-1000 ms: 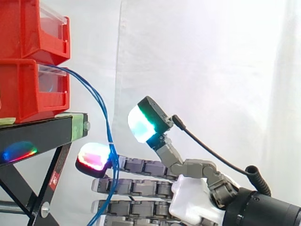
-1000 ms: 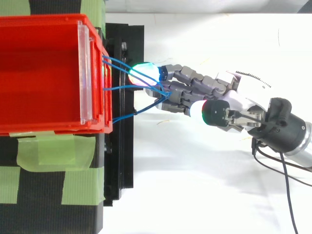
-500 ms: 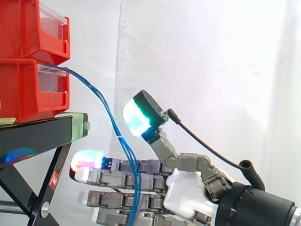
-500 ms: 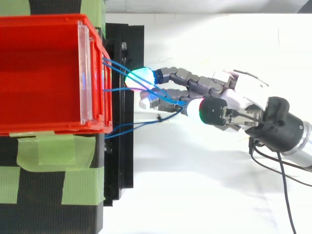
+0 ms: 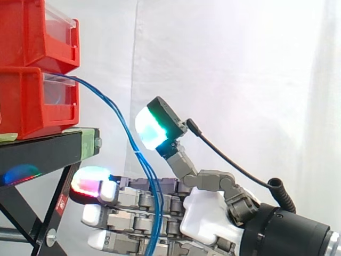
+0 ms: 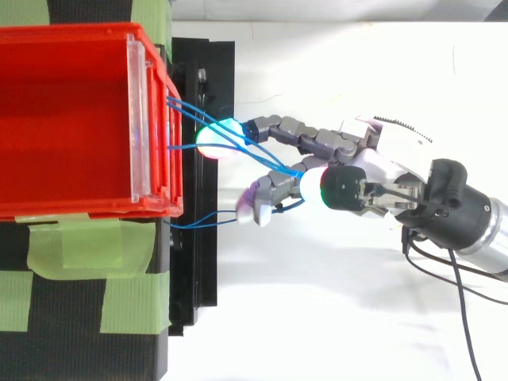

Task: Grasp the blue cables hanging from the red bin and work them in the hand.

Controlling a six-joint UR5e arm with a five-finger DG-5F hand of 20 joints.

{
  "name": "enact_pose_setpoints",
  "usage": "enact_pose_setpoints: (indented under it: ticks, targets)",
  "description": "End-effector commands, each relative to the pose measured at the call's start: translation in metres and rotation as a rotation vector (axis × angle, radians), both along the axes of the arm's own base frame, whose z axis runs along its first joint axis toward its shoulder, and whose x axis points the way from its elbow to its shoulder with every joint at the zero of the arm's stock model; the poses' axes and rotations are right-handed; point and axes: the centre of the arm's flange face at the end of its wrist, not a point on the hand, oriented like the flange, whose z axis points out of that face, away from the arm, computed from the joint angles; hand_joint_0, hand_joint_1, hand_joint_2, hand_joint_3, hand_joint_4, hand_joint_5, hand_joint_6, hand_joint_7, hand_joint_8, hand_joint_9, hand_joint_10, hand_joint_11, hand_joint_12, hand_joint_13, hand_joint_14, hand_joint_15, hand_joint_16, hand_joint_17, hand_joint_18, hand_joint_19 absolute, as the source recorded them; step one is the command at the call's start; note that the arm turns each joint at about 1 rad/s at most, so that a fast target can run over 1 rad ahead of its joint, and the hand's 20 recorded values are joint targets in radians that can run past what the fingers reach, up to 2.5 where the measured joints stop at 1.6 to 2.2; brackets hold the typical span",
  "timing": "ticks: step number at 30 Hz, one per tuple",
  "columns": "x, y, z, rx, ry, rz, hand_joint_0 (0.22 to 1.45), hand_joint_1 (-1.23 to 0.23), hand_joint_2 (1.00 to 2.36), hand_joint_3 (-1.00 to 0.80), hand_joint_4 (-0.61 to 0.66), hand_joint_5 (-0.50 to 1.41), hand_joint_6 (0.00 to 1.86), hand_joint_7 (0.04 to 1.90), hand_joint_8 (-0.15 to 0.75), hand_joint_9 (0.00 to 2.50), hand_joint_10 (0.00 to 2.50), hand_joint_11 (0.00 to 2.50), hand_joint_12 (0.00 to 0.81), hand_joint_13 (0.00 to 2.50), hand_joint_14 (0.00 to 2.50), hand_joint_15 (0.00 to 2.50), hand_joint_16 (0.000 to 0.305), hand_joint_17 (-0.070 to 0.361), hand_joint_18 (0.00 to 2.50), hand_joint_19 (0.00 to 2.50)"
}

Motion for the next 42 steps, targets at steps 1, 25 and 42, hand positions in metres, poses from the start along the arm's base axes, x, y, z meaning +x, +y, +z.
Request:
enact_pose_setpoints:
  ticks: [1, 25, 42]
  targets:
    - [0.000, 0.000, 0.000, 0.000, -0.002, 0.015, 0.80, -0.59, 1.00, -0.95, 0.30, 0.01, 0.01, 0.78, 0.352, 0.92, 0.01, 1.36, 0.491, 0.91, 0.02, 1.11, 0.065, 0.146, 0.68, 0.66]
    - [-0.027, -0.006, 0.040, -0.048, 0.093, 0.040, 0.81, -0.59, 1.00, -0.97, 0.37, 0.16, 0.01, 1.02, 0.351, 0.68, 2.50, 1.66, 0.434, 0.83, 2.50, 1.38, 0.052, 0.117, 1.37, 1.81]
    - [-0.039, -0.012, 0.047, -0.060, 0.095, 0.017, 0.80, -0.58, 1.00, -0.97, 0.37, 0.34, 0.01, 1.17, 0.507, 1.30, 2.50, 2.50, 0.722, 1.73, 2.50, 1.93, 0.230, 0.172, 1.99, 0.87]
